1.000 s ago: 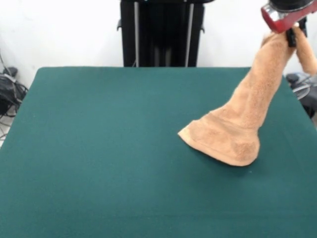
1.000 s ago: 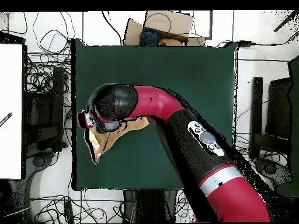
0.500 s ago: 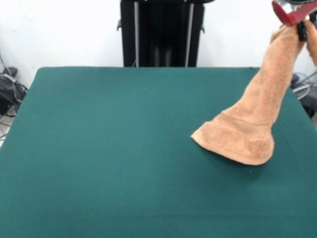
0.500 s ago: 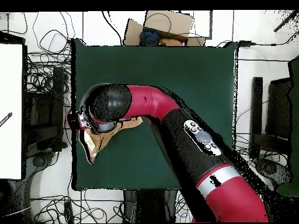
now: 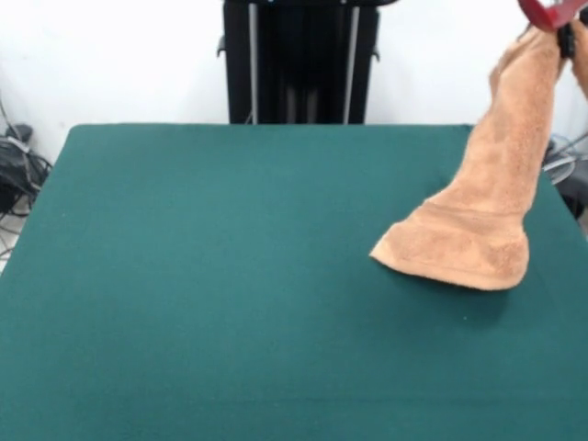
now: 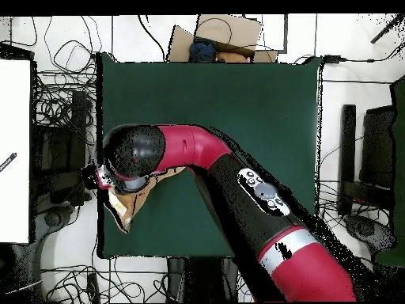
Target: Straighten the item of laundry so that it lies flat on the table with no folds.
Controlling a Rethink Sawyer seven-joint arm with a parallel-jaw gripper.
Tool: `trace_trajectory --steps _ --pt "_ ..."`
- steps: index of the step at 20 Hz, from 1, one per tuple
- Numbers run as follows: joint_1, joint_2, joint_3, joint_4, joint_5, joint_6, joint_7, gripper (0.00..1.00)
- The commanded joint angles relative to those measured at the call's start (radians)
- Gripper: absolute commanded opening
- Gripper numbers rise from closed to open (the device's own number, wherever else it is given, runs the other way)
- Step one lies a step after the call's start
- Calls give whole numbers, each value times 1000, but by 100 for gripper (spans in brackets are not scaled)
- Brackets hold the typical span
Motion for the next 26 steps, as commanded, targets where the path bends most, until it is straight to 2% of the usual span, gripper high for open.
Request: trace_trajectory --steps 1,8,15,19,24,26 --pt "37 -57 89 176 24 -127 66 0" --pt "20 -40 129 245 64 -198 92 0" --pt "-2 -66 176 270 113 -177 101 0" --pt "-9 -95 199 280 150 -155 108 0" --pt "-41 -186 280 338 223 -141 124 0" --pt "-35 -197 283 332 239 -131 127 0"
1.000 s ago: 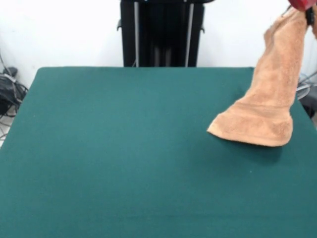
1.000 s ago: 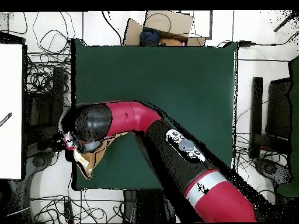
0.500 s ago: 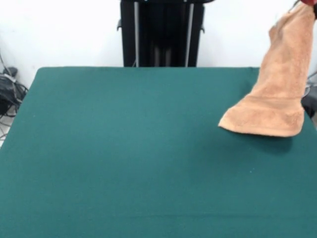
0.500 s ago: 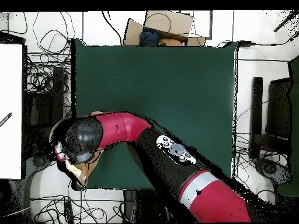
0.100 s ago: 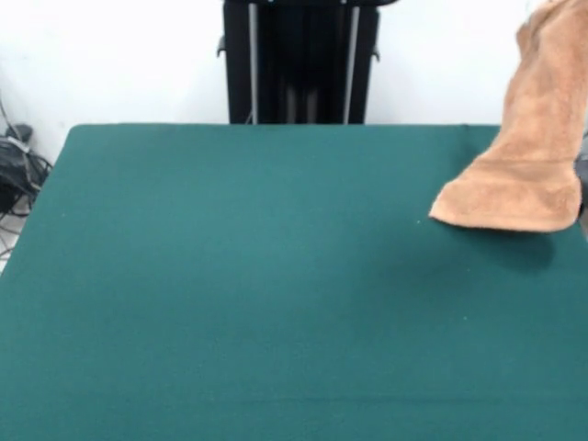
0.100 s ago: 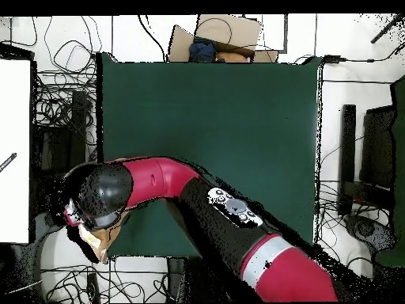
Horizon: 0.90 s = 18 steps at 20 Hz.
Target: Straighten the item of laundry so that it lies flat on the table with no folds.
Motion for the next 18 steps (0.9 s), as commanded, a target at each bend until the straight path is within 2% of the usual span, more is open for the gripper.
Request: trace_trajectory --steps 1,4,10,15,18 --pt "-16 -106 110 84 115 24 129 0" --pt "7 -122 96 61 134 54 135 0" --pt "-2 -166 124 68 193 80 126 0" --pt "3 -150 120 89 198 33 114 0" --pt "-6 -175 138 120 207 24 110 0"
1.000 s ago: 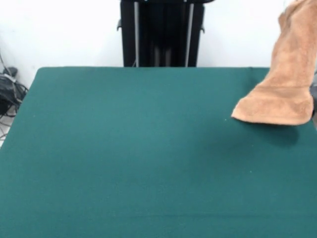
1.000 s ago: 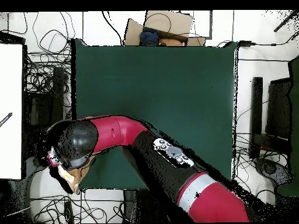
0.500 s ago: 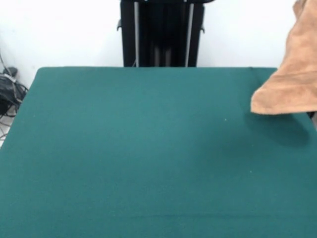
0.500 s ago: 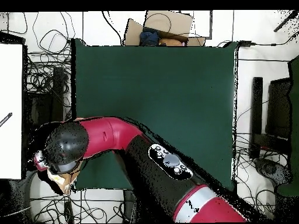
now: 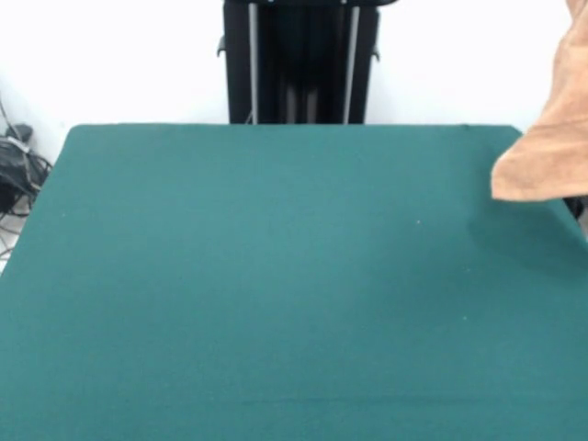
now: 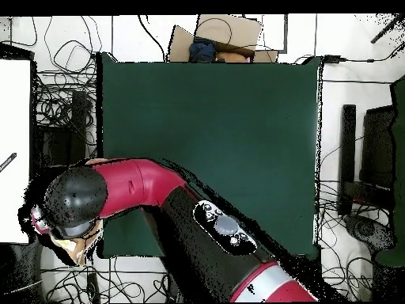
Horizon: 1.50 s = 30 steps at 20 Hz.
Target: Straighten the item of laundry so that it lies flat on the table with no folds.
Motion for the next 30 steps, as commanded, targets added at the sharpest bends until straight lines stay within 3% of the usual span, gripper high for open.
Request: trace_trajectory --steps 1,6,11,17,23,30 --pt "-4 -41 66 114 66 21 109 0" --pt "-48 -96 155 190 115 -20 112 0" --pt "-168 -102 358 313 125 -141 137 0" --pt "-288 -58 592 406 71 -241 262 0" --pt "-283 -22 559 444 28 -295 246 0" --pt "-249 -40 523 487 -13 -351 233 0"
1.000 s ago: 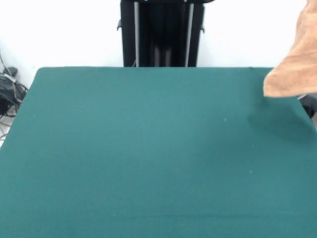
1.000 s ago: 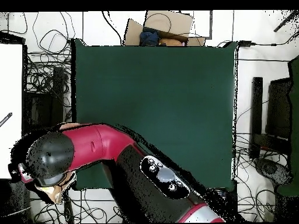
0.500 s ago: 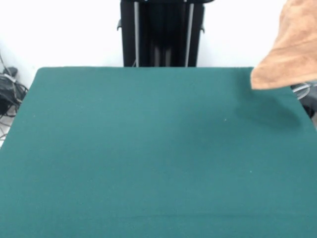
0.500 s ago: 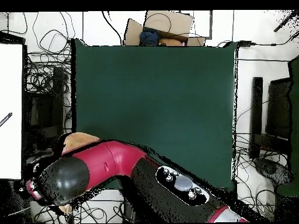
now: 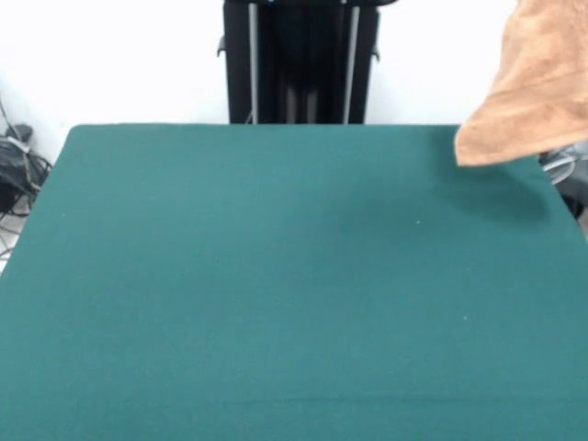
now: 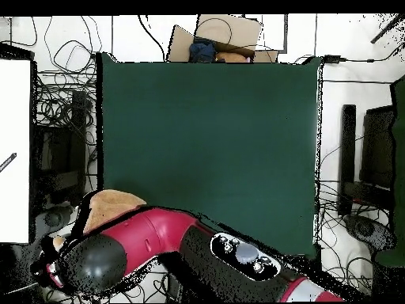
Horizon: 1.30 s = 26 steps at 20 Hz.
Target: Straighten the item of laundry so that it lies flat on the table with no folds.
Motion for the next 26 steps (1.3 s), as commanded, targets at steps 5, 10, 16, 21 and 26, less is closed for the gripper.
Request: trace_trajectory --steps 5,10,16,21,26 --pt "26 8 67 164 -79 -116 240 0" --pt "10 7 104 170 -83 -117 253 0" --pt "10 -10 151 163 -64 -107 288 0" --pt "24 -30 181 178 -66 -124 313 0" --pt "53 -2 148 174 -35 -136 326 0"
